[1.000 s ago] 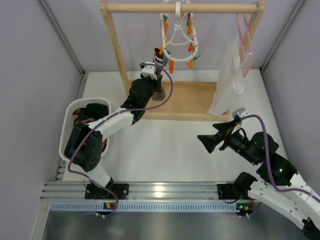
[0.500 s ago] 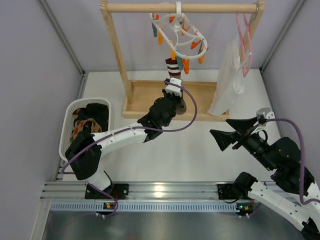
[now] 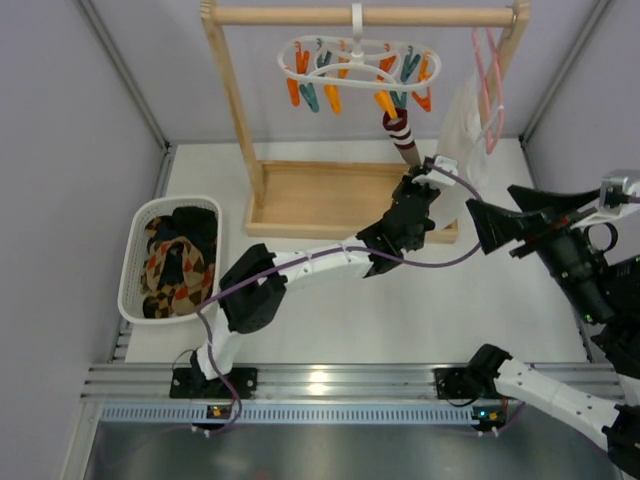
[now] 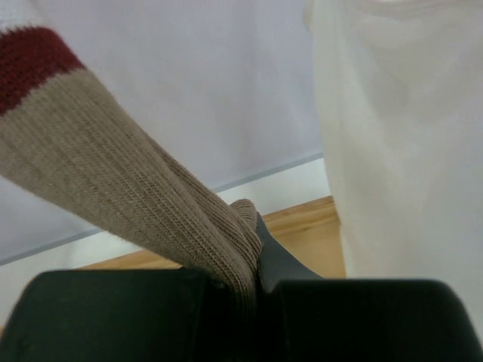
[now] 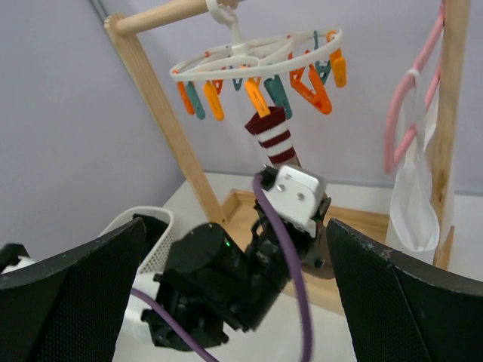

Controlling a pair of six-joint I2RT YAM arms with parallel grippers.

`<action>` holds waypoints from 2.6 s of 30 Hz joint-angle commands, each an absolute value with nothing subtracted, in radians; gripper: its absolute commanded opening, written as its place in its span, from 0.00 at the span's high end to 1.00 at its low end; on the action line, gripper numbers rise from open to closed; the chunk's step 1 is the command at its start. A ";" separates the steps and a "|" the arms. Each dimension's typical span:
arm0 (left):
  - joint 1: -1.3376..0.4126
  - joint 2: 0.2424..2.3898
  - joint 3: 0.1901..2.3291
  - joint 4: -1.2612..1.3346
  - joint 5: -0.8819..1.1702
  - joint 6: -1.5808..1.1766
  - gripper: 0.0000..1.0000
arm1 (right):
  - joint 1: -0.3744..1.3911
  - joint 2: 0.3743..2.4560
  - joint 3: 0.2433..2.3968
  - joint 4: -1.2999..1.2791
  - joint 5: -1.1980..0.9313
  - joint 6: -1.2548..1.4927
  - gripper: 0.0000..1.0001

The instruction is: Remove the socks clipped to the hanger

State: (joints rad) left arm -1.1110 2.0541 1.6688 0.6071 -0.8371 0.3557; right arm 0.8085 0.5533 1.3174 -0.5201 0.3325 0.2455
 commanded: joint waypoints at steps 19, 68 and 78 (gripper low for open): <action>-1.117 2.330 2.043 0.632 -0.969 0.730 1.00 | 0.808 1.569 2.126 -0.709 0.770 -0.199 0.12; -1.077 2.169 1.818 0.621 -0.905 0.480 1.00 | 0.834 1.759 2.060 -0.189 1.002 -0.462 0.86; -1.071 2.140 1.829 0.618 -0.884 0.488 1.00 | 0.831 1.767 2.063 -0.229 0.973 -0.442 0.56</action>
